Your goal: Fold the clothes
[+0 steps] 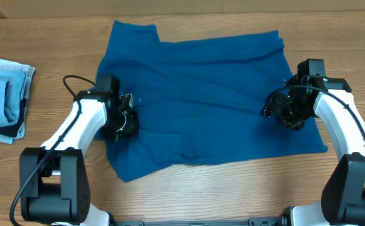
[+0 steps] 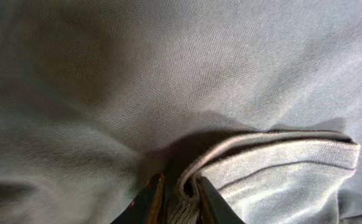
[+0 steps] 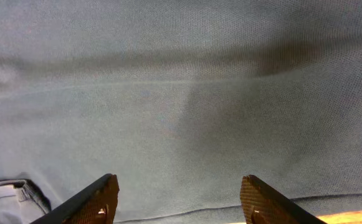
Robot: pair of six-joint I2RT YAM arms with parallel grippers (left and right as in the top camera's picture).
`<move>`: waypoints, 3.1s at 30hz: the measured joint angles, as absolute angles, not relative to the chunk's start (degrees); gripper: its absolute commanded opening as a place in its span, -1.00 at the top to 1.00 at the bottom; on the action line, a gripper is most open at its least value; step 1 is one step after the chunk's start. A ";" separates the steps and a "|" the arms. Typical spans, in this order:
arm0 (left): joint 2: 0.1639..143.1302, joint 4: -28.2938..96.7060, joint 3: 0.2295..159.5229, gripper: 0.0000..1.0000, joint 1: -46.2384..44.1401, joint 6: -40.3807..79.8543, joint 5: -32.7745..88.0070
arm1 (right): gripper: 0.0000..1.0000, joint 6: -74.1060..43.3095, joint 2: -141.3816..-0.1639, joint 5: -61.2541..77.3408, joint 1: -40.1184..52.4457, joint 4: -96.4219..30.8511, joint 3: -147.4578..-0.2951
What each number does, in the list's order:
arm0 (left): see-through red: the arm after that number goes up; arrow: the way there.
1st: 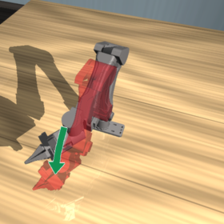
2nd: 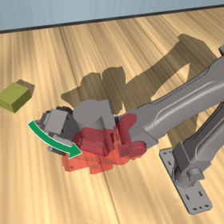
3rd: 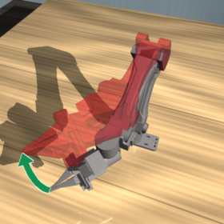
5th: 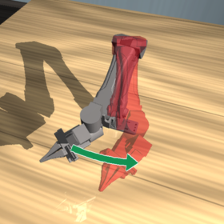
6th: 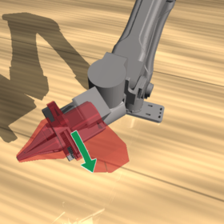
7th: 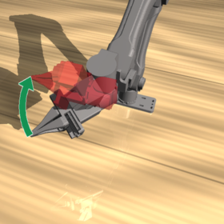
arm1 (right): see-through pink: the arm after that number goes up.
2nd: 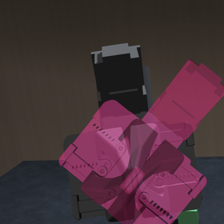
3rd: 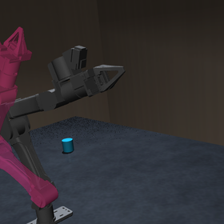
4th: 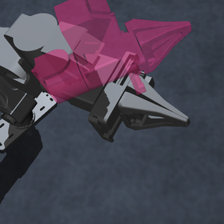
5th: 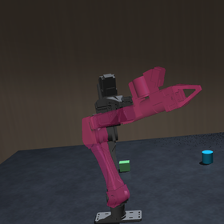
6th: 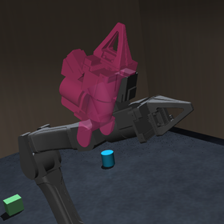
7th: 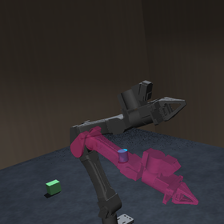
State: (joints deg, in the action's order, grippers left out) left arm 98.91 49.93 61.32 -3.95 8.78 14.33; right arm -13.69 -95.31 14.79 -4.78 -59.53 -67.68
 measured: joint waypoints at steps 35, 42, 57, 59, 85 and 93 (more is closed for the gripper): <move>99.68 39.57 53.74 0.41 -1.72 5.45 19.99 | -0.33 -13.67 -95.31 14.79 -4.78 -59.16 -67.68; 99.68 42.06 54.13 0.56 -1.72 5.56 20.21 | -0.33 -13.67 -95.31 14.81 -4.78 -59.16 -67.68; 99.68 57.04 66.92 0.92 -1.72 2.52 21.06 | -0.34 -13.67 -95.31 14.81 -4.78 -59.18 -67.68; 99.68 57.63 67.11 0.92 -1.72 2.52 21.26 | -0.34 -13.69 -95.31 14.83 -4.78 -59.16 -67.68; 103.96 55.37 83.74 0.02 -1.72 -4.27 11.53 | -0.34 -13.67 -95.31 14.81 -4.78 -59.07 -67.68; 104.07 68.01 87.74 0.03 2.61 -2.72 8.97 | -0.69 -13.89 -95.31 13.96 -4.78 -59.07 -67.68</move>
